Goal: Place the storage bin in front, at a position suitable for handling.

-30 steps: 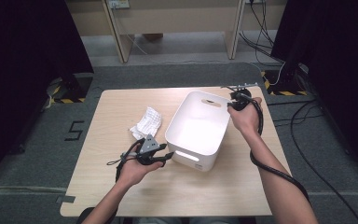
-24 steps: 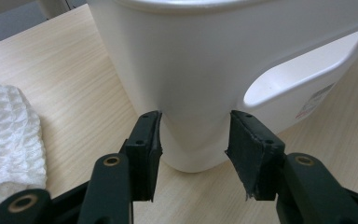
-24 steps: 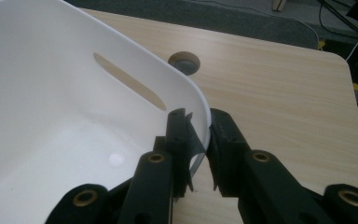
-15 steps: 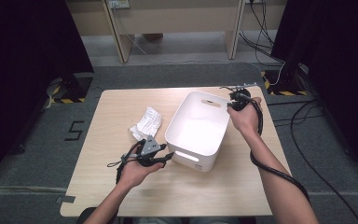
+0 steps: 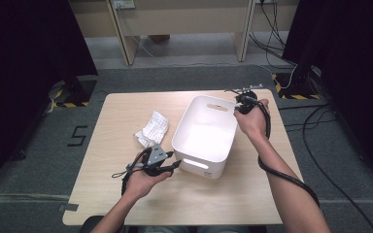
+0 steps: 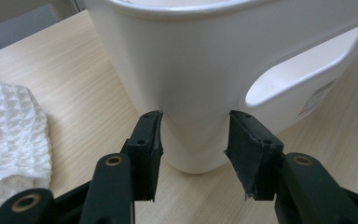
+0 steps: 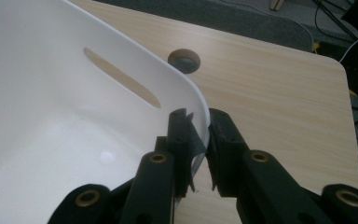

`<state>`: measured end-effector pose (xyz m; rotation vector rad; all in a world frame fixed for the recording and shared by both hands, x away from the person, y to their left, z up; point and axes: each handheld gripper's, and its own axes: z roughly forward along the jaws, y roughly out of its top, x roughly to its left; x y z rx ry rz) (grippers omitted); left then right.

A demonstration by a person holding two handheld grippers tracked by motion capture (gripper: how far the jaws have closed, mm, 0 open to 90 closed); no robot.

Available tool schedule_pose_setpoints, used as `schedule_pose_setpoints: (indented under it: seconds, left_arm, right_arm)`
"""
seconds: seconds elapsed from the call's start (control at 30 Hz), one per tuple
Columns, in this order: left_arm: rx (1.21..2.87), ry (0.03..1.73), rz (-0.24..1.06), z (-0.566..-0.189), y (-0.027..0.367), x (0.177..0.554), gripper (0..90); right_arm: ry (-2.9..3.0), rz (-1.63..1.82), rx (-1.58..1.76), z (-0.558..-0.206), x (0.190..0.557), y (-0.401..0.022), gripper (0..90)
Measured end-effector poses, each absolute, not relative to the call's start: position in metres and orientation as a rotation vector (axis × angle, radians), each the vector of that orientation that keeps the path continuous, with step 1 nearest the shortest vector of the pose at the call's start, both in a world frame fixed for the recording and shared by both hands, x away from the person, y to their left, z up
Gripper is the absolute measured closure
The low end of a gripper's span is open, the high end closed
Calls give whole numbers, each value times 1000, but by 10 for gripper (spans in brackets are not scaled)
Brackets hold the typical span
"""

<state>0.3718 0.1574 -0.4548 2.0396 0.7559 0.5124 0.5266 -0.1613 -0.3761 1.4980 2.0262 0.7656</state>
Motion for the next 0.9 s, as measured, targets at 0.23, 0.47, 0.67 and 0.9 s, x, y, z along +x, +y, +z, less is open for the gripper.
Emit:
schedule_pose_setpoints:
  seconds: [0.23, 0.47, 0.67, 0.9]
  left_arm:
    - [2050, 820, 565, -452, 166, 385, 566]
    - [2018, 921, 633, -451, 180, 407, 585]
    - [2013, 908, 587, -443, 184, 393, 559]
    - [2046, 872, 563, -443, 173, 381, 514]
  right_arm:
    - [2019, 722, 1529, -373, 510, -167, 761]
    - [2051, 693, 1625, -365, 479, -179, 696]
    - [2125, 709, 1632, -356, 470, -186, 597]
    - [2183, 840, 1575, -359, 498, -195, 592]
